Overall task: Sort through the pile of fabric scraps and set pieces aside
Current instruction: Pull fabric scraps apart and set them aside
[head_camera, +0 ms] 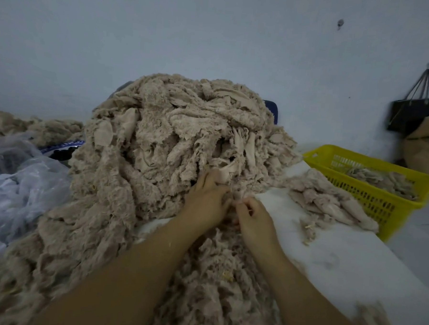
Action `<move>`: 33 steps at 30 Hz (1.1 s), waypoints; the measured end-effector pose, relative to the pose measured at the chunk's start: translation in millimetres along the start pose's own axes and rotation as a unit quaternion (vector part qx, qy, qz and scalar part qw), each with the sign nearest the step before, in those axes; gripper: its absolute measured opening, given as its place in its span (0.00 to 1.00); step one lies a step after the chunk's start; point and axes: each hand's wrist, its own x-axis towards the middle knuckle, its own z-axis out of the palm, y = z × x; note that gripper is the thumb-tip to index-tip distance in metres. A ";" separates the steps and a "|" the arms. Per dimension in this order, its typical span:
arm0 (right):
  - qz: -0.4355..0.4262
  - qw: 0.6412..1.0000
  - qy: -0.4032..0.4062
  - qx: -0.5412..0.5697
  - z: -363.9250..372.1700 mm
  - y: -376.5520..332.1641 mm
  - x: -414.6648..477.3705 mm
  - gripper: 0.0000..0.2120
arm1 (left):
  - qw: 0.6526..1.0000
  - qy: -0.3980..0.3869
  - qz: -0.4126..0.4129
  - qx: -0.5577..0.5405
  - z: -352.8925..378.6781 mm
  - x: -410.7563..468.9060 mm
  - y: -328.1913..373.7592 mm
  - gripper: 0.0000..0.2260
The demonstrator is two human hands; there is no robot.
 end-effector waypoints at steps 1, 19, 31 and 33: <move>0.003 1.000 -0.003 0.004 -0.5 0.9 0.1 0.10 | 0.999 -0.025 -0.004 0.027 0.0 7.6 2.5 0.17; 0.118 0.930 -0.090 0.338 -3.3 7.7 9.5 0.14 | 0.954 0.045 0.176 -0.236 -16.4 -90.3 31.9 0.19; -0.096 0.984 -0.138 -0.062 10.8 -16.7 -20.7 0.29 | 0.695 0.052 -0.203 -0.688 -27.0 -82.3 1.8 0.20; -0.153 0.964 -0.167 -0.142 15.4 -19.3 -24.5 0.28 | 0.727 0.017 -0.191 -0.660 -26.2 -82.3 1.5 0.22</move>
